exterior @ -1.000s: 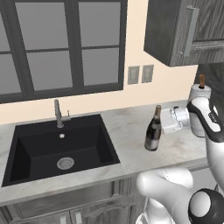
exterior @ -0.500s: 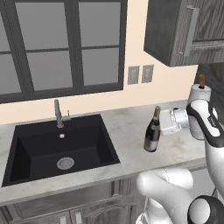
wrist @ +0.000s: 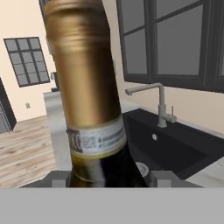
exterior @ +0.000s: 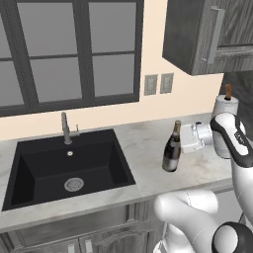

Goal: There is a wine glass and glass cup on the dining counter. Place the wine bottle next to the wine glass and the juice bottle next to the glass cup.

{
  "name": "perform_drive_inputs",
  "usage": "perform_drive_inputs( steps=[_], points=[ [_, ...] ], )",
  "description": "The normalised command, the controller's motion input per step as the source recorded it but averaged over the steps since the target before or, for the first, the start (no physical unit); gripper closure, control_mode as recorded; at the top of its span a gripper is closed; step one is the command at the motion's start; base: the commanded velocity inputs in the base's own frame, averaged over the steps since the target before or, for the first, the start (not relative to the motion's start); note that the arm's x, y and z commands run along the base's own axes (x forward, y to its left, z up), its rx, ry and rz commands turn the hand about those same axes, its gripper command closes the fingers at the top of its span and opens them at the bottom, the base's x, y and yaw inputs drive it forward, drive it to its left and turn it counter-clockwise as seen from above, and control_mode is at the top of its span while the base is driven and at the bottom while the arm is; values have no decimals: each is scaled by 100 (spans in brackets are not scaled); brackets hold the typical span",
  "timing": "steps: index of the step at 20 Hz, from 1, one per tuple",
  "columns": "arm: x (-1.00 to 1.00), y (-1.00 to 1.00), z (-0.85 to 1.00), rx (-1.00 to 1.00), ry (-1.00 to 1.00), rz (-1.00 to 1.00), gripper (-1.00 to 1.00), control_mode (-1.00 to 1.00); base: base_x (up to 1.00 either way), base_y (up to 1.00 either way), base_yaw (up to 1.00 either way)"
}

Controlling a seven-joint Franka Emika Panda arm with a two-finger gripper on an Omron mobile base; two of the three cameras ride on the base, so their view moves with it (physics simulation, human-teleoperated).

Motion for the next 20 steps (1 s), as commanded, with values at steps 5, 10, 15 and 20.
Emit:
perform_drive_inputs(
  steps=[5, 10, 15, 20],
  points=[
    [0, 0, 0, 0, 0, 0, 100, 100, -34, 3, 0],
    [0, 0, 0, 0, 0, 0, 100, 100, -57, 10, 0],
    [0, 0, 0, 0, 0, 0, 100, 100, -61, 13, 1],
    [0, 0, 0, 0, 0, 0, 100, 100, -29, 7, 66]
  ],
)
